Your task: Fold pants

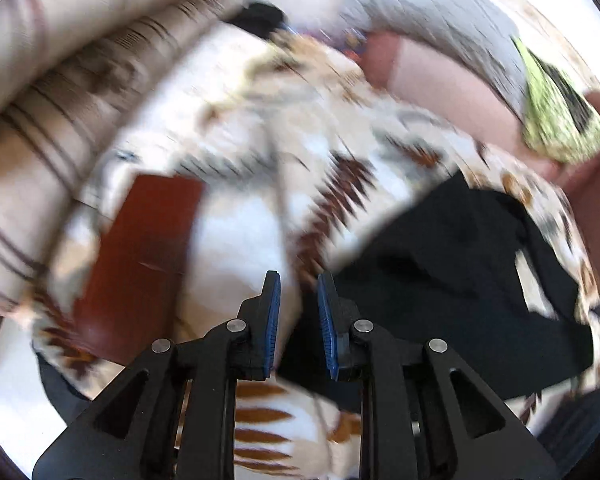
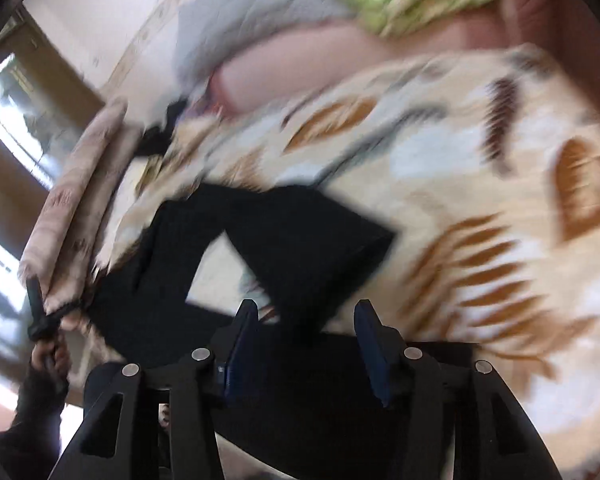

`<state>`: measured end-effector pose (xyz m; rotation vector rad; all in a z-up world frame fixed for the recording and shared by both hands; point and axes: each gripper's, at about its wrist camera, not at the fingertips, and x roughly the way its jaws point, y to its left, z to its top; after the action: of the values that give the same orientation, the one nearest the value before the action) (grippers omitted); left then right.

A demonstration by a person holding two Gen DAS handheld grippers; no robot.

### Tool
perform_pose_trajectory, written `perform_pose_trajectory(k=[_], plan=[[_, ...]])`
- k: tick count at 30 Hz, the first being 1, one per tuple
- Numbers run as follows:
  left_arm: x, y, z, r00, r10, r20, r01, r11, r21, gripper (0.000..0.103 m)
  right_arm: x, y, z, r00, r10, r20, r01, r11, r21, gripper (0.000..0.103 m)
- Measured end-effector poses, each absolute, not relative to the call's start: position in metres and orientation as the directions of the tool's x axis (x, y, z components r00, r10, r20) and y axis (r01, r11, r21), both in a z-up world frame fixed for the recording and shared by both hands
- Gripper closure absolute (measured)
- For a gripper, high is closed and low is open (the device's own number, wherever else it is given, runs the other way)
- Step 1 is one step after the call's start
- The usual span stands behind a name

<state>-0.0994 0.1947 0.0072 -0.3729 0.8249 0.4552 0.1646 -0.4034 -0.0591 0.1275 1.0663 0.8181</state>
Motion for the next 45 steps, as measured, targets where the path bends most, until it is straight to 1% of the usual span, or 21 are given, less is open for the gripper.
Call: perform_pose_trajectory(k=[3, 6, 7, 9, 11, 13, 17, 20, 24, 26, 29, 30, 31, 33, 34, 36, 38, 39, 40, 42, 45], plan=[[-0.106, 0.195, 0.022, 0.642, 0.218, -0.736, -0.511, 0.836, -0.198, 0.084, 0.165, -0.377, -0.077, 0.187, 0.620, -0.762, -0.575, 0.698, 0.427, 0.055], [-0.104, 0.181, 0.033, 0.698, 0.119, -0.706, -0.418, 0.869, -0.266, 0.069, 0.178, -0.362, -0.094, 0.205, 0.545, -0.813, -0.562, 0.746, 0.358, 0.055], [-0.102, 0.178, 0.033, 0.704, 0.098, -0.703, -0.401, 0.872, -0.280, 0.066, 0.177, -0.365, -0.098, 0.207, 0.539, -0.817, -0.556, 0.751, 0.355, 0.056], [-0.093, 0.166, 0.032, 0.719, 0.026, -0.694, -0.351, 0.876, -0.331, 0.066, 0.173, -0.367, -0.099, 0.230, 0.557, -0.798, -0.564, 0.744, 0.357, 0.057], [-0.079, 0.155, 0.027, 0.718, -0.055, -0.694, -0.304, 0.872, -0.384, 0.066, 0.169, -0.367, -0.099, 0.252, 0.568, -0.784, -0.586, 0.734, 0.344, 0.065], [-0.061, 0.144, 0.022, 0.685, -0.076, -0.724, -0.295, 0.880, -0.372, 0.066, 0.169, -0.369, -0.099, 0.254, 0.579, -0.775, -0.596, 0.725, 0.346, 0.069], [-0.036, 0.122, -0.002, 0.606, -0.157, -0.780, -0.272, 0.880, -0.389, 0.066, 0.174, -0.369, -0.099, 0.267, 0.590, -0.762, -0.576, 0.731, 0.365, 0.071], [-0.028, 0.113, -0.015, 0.581, -0.211, -0.786, -0.262, 0.865, -0.427, 0.066, 0.168, -0.366, -0.089, 0.307, 0.583, -0.753, -0.580, 0.741, 0.337, 0.070], [0.005, 0.099, -0.037, 0.515, -0.296, -0.804, -0.253, 0.844, -0.473, 0.065, 0.169, -0.356, -0.102, 0.229, 0.577, -0.784, -0.588, 0.724, 0.361, 0.071], [0.019, 0.094, -0.043, 0.501, -0.312, -0.807, -0.250, 0.841, -0.480, 0.065, 0.171, -0.361, -0.101, 0.229, 0.617, -0.753, -0.557, 0.717, 0.418, 0.085], [0.040, 0.100, -0.056, 0.505, -0.326, -0.799, -0.299, 0.803, -0.516, 0.065, 0.173, -0.373, -0.095, 0.256, 0.660, -0.706, -0.528, 0.707, 0.470, 0.095], [0.043, 0.105, -0.055, 0.531, -0.328, -0.782, -0.303, 0.788, -0.536, 0.073, 0.173, -0.377, -0.092, 0.260, 0.677, -0.688, -0.519, 0.699, 0.492, 0.096], [0.047, 0.113, -0.051, 0.563, -0.304, -0.769, -0.316, 0.781, -0.539, 0.099, 0.173, -0.381, -0.089, 0.262, 0.694, -0.671, -0.516, 0.688, 0.510, 0.096], [0.051, 0.128, -0.041, 0.601, -0.281, -0.748, -0.336, 0.760, -0.556, 0.098, 0.173, -0.388, -0.082, 0.254, 0.733, -0.631, -0.510, 0.656, 0.556, 0.097], [0.052, 0.140, -0.032, 0.641, -0.273, -0.717, -0.336, 0.740, -0.582, 0.098, 0.172, -0.392, -0.076, 0.249, 0.757, -0.603, -0.509, 0.633, 0.584, 0.097], [0.059, 0.170, -0.013, 0.701, -0.179, -0.690, -0.376, 0.729, -0.572, 0.094, 0.173, -0.398, -0.060, 0.240, 0.809, -0.537, -0.522, 0.574, 0.631, 0.097], [0.065, 0.207, -0.002, 0.693, 0.032, -0.720, -0.523, 0.709, -0.472, 0.079, 0.175, -0.401, -0.040, 0.242, 0.850, -0.468, -0.533, 0.519, 0.668, 0.097], [0.066, 0.221, -0.002, 0.670, 0.089, -0.737, -0.581, 0.681, -0.446, 0.065, 0.178, -0.404, -0.031, 0.248, 0.868, -0.430, -0.530, 0.493, 0.690, 0.097], [0.065, 0.232, -0.003, 0.639, 0.122, -0.760, -0.624, 0.660, -0.418, 0.062, 0.182, -0.407, -0.022, 0.257, 0.886, -0.386, -0.521, 0.463, 0.717, 0.097], [0.056, 0.231, -0.001, 0.630, 0.101, -0.770, -0.615, 0.671, -0.415, 0.062, 0.190, -0.413, -0.007, 0.259, 0.921, -0.291, -0.494, 0.385, 0.779, 0.097], [0.019, 0.192, 0.015, 0.675, 0.052, -0.736, -0.526, 0.734, -0.430, 0.060, 0.185, -0.413, 0.010, 0.245, 0.938, -0.244, -0.492, 0.337, 0.803, 0.097]])
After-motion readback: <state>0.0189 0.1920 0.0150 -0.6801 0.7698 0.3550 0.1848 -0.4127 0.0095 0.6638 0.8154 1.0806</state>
